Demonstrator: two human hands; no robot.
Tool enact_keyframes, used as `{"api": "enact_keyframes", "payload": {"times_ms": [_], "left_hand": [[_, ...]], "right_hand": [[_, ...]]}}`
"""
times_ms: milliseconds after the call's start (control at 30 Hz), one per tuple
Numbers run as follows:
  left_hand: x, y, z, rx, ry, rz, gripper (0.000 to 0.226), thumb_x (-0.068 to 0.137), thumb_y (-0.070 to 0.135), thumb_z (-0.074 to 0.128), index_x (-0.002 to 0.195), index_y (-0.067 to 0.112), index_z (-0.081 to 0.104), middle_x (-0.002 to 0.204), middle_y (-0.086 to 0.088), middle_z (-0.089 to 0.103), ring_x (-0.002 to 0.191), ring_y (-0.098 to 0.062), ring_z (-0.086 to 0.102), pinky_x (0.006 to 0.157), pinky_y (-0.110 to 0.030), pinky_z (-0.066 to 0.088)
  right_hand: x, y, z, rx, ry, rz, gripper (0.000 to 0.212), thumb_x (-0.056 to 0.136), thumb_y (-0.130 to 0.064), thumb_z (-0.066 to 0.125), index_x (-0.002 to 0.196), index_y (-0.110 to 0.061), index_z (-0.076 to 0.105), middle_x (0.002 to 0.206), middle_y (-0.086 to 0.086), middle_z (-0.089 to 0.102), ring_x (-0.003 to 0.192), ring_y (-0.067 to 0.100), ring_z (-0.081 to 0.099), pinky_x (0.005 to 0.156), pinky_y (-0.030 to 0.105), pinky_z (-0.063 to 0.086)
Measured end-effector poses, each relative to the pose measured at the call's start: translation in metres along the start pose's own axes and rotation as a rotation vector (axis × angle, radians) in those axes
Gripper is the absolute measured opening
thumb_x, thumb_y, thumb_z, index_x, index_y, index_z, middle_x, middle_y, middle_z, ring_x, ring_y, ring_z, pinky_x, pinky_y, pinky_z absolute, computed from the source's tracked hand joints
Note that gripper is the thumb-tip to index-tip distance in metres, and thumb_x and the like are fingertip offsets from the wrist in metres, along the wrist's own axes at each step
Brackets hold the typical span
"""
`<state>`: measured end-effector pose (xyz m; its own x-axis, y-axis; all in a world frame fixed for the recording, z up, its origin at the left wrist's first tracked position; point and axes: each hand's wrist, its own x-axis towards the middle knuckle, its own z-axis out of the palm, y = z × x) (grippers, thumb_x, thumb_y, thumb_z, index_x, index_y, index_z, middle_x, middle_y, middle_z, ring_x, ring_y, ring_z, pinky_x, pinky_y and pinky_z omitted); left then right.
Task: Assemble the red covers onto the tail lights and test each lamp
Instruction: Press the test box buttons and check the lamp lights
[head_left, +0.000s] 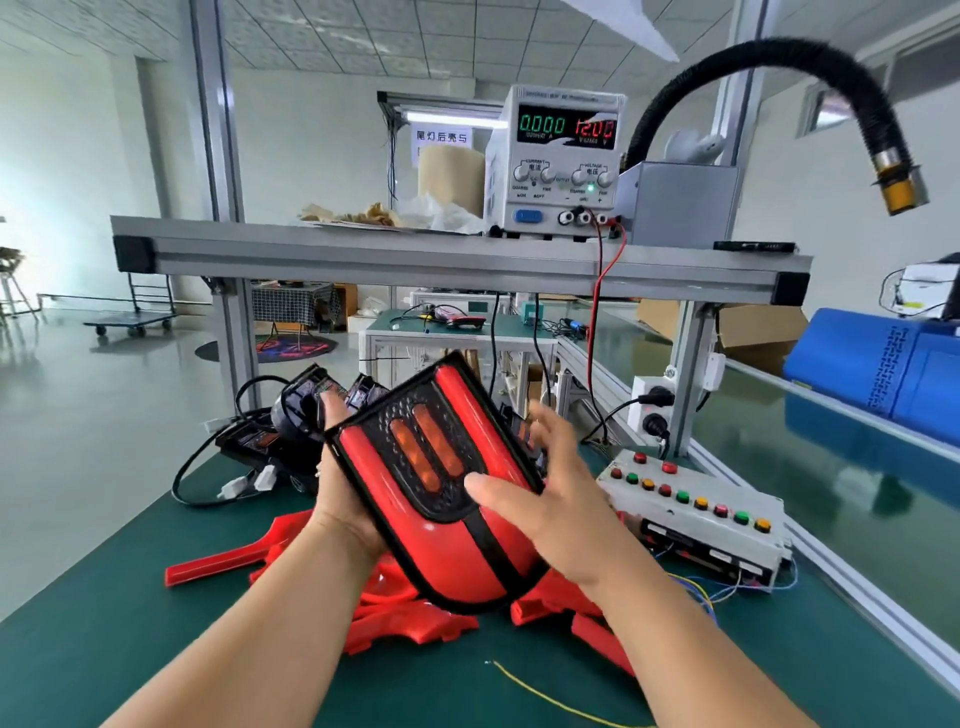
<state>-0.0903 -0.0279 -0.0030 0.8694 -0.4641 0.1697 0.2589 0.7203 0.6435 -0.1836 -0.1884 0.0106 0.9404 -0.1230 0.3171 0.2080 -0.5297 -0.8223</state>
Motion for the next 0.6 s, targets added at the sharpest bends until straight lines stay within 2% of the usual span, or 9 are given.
{"api": "enact_keyframes", "payload": {"times_ms": [67,100,167,200,267,333,467,533,600], "left_hand": [[0.002,0.001,0.005,0.061,-0.017,-0.057,0.091,0.073,0.088,0.035,0.090,0.011,0.079,0.104,-0.019,0.072,0.094,-0.039,0.069,0.071,-0.050,0.057],[0.002,0.002,0.009,0.086,-0.019,-0.093,0.092,0.069,0.089,0.037,0.092,0.010,0.079,0.104,-0.020,0.072,0.094,-0.040,0.069,0.071,-0.049,0.058],[0.003,0.006,0.014,0.104,-0.013,-0.142,0.094,0.065,0.090,0.039,0.092,0.008,0.079,0.104,-0.022,0.071,0.091,-0.041,0.070,0.068,-0.049,0.058],[0.003,0.008,0.015,0.110,0.000,-0.149,0.094,0.066,0.090,0.038,0.089,0.008,0.079,0.101,-0.022,0.072,0.089,-0.040,0.070,0.066,-0.048,0.058],[0.005,0.013,0.016,0.128,0.022,-0.147,0.094,0.070,0.089,0.035,0.083,0.009,0.080,0.096,-0.021,0.073,0.084,-0.038,0.071,0.063,-0.046,0.059],[0.006,0.018,0.019,0.137,0.027,-0.144,0.091,0.070,0.088,0.036,0.080,0.009,0.080,0.093,-0.020,0.074,0.081,-0.037,0.072,0.063,-0.044,0.059],[0.006,0.026,0.027,0.172,0.030,-0.113,0.088,0.080,0.081,0.031,0.066,0.008,0.078,0.077,-0.018,0.074,0.067,-0.032,0.072,0.052,-0.039,0.058],[0.007,0.030,0.029,0.195,0.079,-0.094,0.087,0.088,0.073,0.030,0.050,0.008,0.072,0.060,-0.012,0.069,0.051,-0.026,0.069,0.044,-0.032,0.055],[0.008,0.035,0.032,0.219,0.084,-0.108,0.086,0.088,0.072,0.031,0.049,0.007,0.070,0.057,-0.012,0.068,0.049,-0.026,0.067,0.046,-0.031,0.054]], "right_hand": [[0.008,-0.003,-0.001,0.341,-0.186,0.048,0.091,0.064,-0.047,0.076,0.145,-0.041,0.033,0.141,-0.010,0.053,0.128,0.013,0.052,0.105,0.038,0.045],[0.012,-0.002,-0.001,0.413,-0.232,0.051,0.078,0.068,-0.039,0.076,0.139,-0.039,0.044,0.127,-0.008,0.066,0.115,0.013,0.063,0.094,0.031,0.053],[0.017,-0.002,0.005,0.470,-0.251,0.074,0.059,0.068,-0.038,0.075,0.125,-0.035,0.058,0.110,-0.006,0.074,0.102,0.014,0.070,0.091,0.034,0.054],[0.017,-0.003,0.007,0.482,-0.249,0.097,0.066,0.065,-0.045,0.077,0.126,-0.031,0.059,0.115,-0.002,0.072,0.108,0.017,0.068,0.100,0.041,0.049],[0.020,-0.002,0.014,0.505,-0.249,0.159,0.112,0.047,-0.066,0.083,0.142,-0.020,0.048,0.140,0.007,0.057,0.129,0.024,0.054,0.114,0.050,0.034],[0.023,-0.002,0.017,0.530,-0.234,0.194,0.138,0.033,-0.077,0.082,0.149,-0.016,0.039,0.154,0.009,0.039,0.139,0.027,0.041,0.117,0.051,0.028],[0.029,-0.008,0.021,0.627,-0.216,0.237,0.121,0.035,-0.075,0.083,0.139,-0.020,0.054,0.159,0.007,0.029,0.141,0.030,0.037,0.116,0.055,0.027],[0.031,-0.008,0.022,0.687,-0.247,0.282,0.125,0.036,-0.068,0.088,0.143,-0.017,0.048,0.147,0.012,0.048,0.129,0.033,0.052,0.112,0.055,0.035],[0.031,-0.012,0.020,0.603,-0.248,0.245,0.122,0.032,-0.073,0.085,0.137,-0.017,0.054,0.130,0.012,0.063,0.117,0.032,0.062,0.109,0.051,0.040]]}}
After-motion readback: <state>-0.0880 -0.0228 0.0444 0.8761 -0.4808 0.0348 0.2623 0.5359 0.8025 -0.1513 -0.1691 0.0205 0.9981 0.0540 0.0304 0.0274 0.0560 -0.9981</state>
